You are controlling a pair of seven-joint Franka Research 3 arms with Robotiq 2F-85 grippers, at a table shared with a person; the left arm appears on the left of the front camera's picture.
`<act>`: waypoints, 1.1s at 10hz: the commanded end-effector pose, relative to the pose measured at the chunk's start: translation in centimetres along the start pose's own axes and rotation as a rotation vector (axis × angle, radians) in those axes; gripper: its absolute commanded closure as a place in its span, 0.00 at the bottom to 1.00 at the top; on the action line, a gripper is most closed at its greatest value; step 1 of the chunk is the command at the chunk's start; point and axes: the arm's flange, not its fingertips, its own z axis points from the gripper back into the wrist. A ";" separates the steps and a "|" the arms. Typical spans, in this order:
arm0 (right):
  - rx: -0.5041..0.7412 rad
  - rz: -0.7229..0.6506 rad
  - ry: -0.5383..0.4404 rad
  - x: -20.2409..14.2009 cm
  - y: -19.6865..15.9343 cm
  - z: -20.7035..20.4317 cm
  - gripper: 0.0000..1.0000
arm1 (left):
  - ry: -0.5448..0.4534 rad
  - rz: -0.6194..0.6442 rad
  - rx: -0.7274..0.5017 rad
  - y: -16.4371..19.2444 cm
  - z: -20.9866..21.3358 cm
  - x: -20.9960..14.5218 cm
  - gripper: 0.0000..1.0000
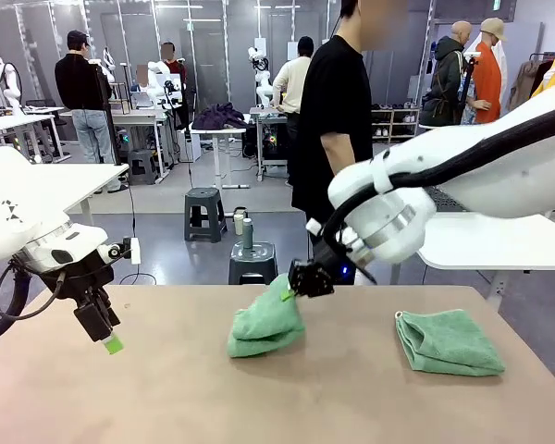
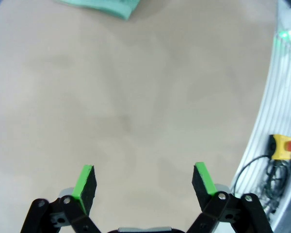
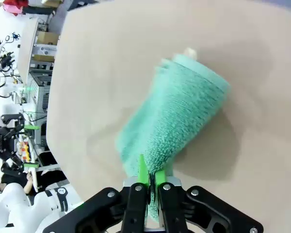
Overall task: Fold the towels and place them in the basket.
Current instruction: Stack the folded Towel with hook on the right side of the table.
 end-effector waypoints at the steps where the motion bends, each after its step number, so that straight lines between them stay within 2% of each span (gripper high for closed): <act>1: -0.103 0.039 0.046 0.1 2.6 3.2 0.95 | 0.011 -0.002 0.001 0.3 0.2 0.2 0.00; 2: -0.167 0.042 0.057 0.7 3.2 5.0 0.95 | 0.011 -0.002 0.001 0.3 0.2 0.2 0.00; 4: -0.254 0.097 0.138 1.2 3.9 9.0 0.95 | 0.011 -0.002 0.001 0.3 0.2 0.2 0.00; 6: -0.341 0.159 0.129 1.1 2.9 13.1 0.95 | 0.011 -0.002 0.001 0.3 0.2 0.2 0.00; 11: -0.237 0.111 0.073 -1.2 -2.5 22.0 0.95 | 0.011 -0.002 0.001 0.3 0.2 0.2 0.00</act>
